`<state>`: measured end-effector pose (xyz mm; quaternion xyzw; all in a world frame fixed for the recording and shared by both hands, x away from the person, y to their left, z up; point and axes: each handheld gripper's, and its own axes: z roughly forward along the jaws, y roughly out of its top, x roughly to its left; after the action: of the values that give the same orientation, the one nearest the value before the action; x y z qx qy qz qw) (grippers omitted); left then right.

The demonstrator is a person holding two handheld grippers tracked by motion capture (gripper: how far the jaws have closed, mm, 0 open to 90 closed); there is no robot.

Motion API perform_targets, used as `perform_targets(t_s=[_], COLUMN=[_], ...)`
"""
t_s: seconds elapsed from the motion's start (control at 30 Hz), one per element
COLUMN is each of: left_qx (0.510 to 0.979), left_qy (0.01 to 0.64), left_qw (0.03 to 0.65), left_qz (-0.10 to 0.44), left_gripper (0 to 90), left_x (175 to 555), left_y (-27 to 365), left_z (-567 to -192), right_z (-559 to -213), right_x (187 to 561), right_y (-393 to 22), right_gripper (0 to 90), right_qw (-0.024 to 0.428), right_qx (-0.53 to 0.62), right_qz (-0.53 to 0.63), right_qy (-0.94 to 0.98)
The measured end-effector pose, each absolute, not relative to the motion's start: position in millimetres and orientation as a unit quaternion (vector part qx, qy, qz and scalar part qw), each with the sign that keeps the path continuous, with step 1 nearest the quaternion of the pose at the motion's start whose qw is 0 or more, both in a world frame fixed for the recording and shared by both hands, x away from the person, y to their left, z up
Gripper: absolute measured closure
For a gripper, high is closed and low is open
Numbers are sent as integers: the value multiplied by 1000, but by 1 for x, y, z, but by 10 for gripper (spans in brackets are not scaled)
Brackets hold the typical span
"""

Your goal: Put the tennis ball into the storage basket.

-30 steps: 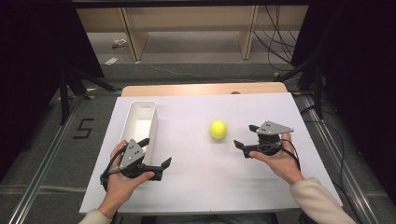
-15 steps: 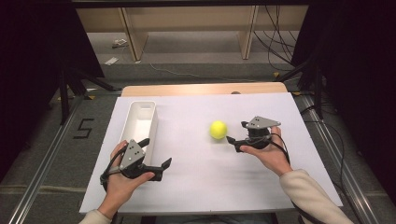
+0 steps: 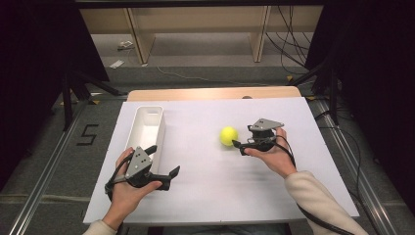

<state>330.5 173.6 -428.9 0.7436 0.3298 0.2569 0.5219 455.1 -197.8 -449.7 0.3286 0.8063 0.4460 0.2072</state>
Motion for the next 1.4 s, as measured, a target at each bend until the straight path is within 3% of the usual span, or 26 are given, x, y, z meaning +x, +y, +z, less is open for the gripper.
perform_targets(t_s=[1.4], left_qx=[744], left_qy=[327], left_qw=[524], left_qz=[254], left_gripper=[0], left_x=[330], left_y=[173], left_z=[-429], right_z=[-486], right_x=[496], right_y=[-154], right_gripper=[160], right_qw=[181], right_qx=[337], right_qz=[396], right_qy=[835])
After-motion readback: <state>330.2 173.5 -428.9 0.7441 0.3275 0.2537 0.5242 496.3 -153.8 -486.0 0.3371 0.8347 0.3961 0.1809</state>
